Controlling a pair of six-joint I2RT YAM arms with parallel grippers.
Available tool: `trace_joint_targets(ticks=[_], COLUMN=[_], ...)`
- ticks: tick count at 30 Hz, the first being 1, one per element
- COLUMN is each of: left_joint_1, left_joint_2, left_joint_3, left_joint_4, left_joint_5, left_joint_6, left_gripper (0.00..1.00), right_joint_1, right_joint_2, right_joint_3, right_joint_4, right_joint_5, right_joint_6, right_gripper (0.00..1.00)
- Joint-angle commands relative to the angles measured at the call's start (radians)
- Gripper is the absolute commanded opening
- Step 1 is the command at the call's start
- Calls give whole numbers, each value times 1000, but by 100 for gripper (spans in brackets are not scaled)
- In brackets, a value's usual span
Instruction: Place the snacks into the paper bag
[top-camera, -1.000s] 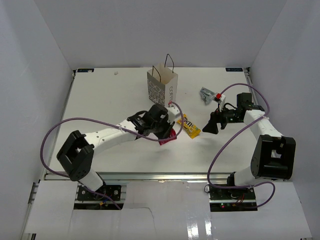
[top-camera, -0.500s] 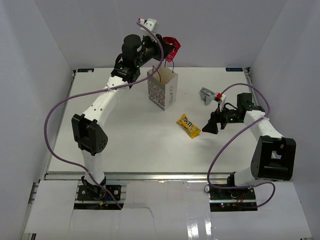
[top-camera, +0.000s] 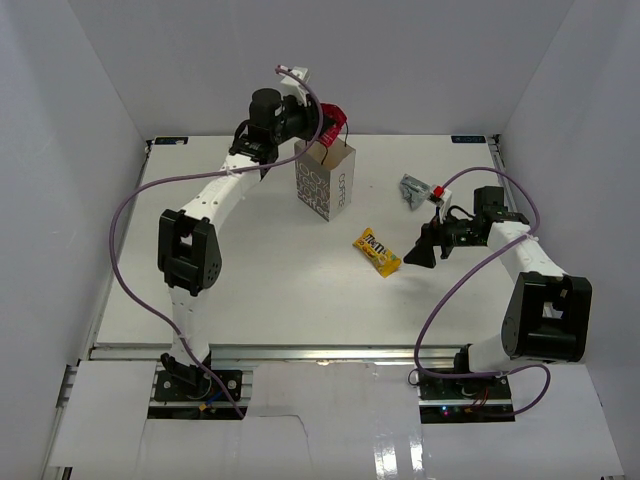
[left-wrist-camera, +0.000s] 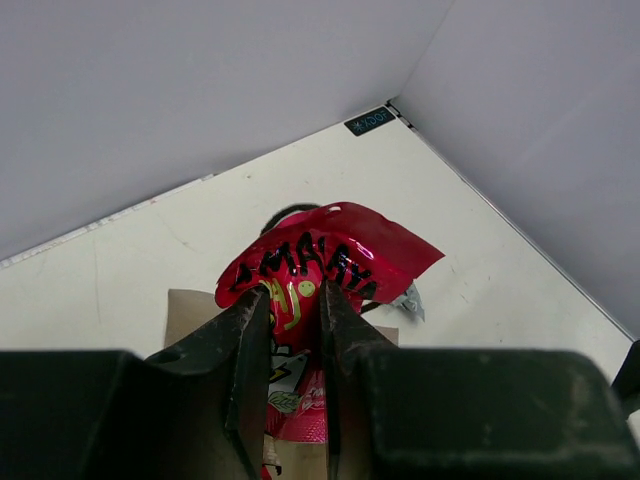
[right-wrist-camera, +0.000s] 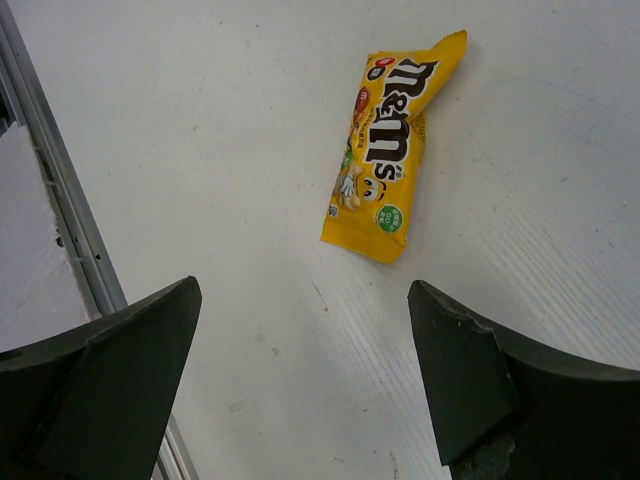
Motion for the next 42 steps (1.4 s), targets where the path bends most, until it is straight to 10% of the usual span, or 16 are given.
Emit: trace_joint_targets(ticks=[1, 6, 14, 20, 28, 36, 42], left_joint_1=[-8, -8, -6, -2, 18, 31, 32], left_joint_2=[-92, -123, -155, -269, -627, -1047, -1212], left_joint_3=[-42, -95, -43, -63, -506, -998, -1270], left_joint_4=[48, 68, 61, 61, 113, 66, 68], left_joint_5=[32, 12, -11, -77, -244, -321, -348], left_joint_6=[8, 8, 3, 12, 28, -61, -208], left_gripper=[29, 60, 73, 82, 95, 98, 98], right_joint_1=[-6, 8, 296, 417, 479, 486, 487], right_joint_2=[-7, -7, 8, 201, 389, 455, 461], right_joint_3=[14, 33, 59, 233, 346, 357, 363], right_joint_4=[18, 21, 290, 277, 182, 110, 73], right_joint_5=[-19, 30, 638, 797, 825, 754, 728], right_joint_6=[5, 1, 240, 393, 443, 435, 420], right_gripper=[90, 90, 90, 90, 98, 72, 33])
